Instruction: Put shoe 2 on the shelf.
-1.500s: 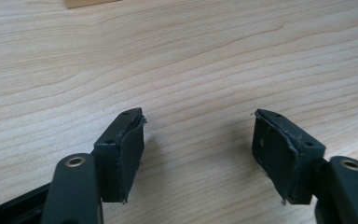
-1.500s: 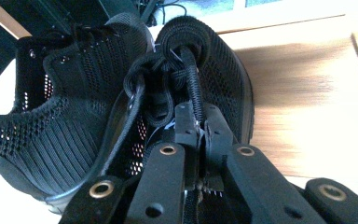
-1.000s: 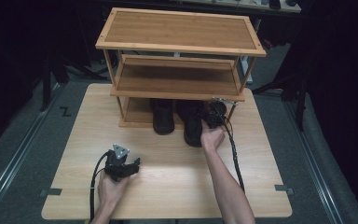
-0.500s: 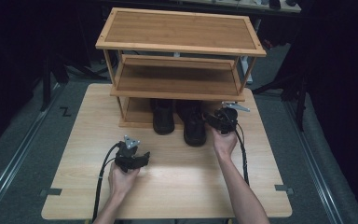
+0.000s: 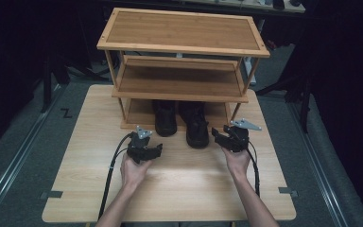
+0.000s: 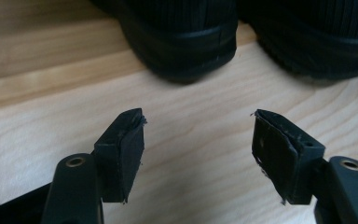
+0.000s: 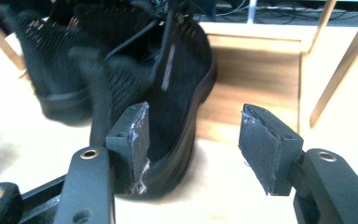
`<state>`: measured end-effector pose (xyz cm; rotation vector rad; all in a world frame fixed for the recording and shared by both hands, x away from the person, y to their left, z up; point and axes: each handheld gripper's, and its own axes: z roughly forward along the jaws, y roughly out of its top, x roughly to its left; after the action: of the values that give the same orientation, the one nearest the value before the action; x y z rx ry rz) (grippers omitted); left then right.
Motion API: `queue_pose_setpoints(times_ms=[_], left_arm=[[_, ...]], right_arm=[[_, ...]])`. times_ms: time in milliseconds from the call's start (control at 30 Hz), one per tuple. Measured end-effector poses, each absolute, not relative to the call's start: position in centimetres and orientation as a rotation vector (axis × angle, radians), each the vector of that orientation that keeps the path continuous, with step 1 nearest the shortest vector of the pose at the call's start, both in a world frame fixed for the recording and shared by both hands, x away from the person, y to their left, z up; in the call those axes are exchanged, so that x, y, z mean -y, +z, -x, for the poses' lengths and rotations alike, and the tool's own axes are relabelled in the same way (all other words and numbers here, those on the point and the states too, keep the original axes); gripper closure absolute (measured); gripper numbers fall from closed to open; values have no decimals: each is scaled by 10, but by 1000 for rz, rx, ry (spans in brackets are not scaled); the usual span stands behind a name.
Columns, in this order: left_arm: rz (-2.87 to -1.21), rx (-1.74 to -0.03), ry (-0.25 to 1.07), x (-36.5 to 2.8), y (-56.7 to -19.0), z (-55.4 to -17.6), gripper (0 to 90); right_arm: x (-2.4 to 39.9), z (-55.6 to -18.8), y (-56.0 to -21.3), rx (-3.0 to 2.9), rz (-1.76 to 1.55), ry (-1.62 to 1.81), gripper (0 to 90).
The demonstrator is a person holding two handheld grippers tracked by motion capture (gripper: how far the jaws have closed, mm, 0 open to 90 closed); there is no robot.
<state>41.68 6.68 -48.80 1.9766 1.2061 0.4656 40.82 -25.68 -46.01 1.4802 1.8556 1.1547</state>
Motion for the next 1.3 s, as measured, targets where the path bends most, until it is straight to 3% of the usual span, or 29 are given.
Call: queue_pose_setpoints(times_ms=[567,667,700,733,833,1100,1300], left_arm=[[-1917,-1256,501,-26,-463,-459,318],[-1913,-1270,498,-19,-462,-466,319],[-1913,-1274,502,-17,-462,-468,329],[-1909,-1276,508,-15,-462,-470,329],[-1855,-1305,498,-13,-463,-476,424],[-1827,-1353,454,-20,-464,-486,585],[-1878,-1332,442,-19,-461,-490,717]], right_arm=[[222,-409,-476,-1957,-1435,1176,377],[216,-415,-475,-1961,-1444,1157,399],[213,-419,-474,-1960,-1443,1157,470],[213,-419,-474,-1960,-1443,1157,470],[208,-423,-472,-1958,-1430,1172,588],[202,-431,-470,-1967,-1438,1138,744],[197,-440,-471,-1944,-1483,1146,786]])
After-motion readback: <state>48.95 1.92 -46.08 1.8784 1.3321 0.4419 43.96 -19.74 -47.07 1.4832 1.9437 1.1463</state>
